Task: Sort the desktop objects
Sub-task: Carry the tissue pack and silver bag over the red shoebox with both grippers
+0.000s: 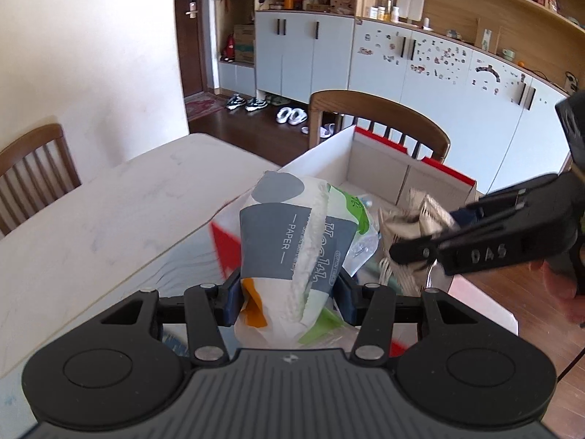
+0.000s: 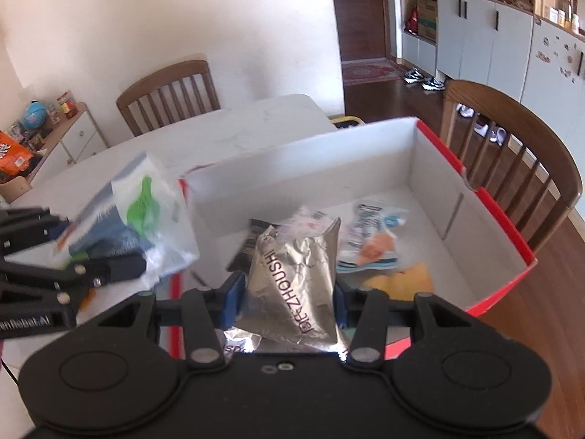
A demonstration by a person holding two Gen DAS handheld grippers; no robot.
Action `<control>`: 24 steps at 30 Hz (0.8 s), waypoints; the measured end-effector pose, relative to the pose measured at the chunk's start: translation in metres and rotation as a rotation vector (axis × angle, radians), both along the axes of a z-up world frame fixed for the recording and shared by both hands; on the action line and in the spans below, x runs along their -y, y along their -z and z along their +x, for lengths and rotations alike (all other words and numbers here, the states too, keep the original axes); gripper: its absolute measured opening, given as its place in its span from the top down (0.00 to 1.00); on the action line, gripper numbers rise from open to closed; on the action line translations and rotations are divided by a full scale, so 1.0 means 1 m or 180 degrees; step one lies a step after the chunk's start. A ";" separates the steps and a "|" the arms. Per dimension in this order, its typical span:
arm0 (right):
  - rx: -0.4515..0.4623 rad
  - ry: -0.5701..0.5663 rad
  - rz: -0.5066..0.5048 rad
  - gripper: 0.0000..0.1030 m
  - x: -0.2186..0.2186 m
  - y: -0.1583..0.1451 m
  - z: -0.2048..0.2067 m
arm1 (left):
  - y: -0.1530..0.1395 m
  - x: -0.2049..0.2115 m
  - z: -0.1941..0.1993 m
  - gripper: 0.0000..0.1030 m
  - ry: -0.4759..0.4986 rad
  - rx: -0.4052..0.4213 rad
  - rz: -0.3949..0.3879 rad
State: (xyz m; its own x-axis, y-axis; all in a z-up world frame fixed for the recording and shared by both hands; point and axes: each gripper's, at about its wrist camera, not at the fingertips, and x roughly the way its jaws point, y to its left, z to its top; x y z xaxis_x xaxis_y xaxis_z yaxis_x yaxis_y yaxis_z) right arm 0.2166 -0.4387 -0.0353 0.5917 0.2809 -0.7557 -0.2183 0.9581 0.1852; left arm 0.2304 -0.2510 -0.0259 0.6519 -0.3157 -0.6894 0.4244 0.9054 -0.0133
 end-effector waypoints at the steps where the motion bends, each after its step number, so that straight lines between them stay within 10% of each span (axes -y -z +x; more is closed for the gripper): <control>1: -0.0005 0.0010 -0.0009 0.54 0.004 0.002 0.002 | 0.000 0.004 0.004 0.52 0.0017 0.0008 0.0011; 24: -0.0011 0.0198 -0.0255 0.54 0.047 0.025 0.073 | 0.043 0.073 0.050 0.52 0.0536 -0.0401 0.0307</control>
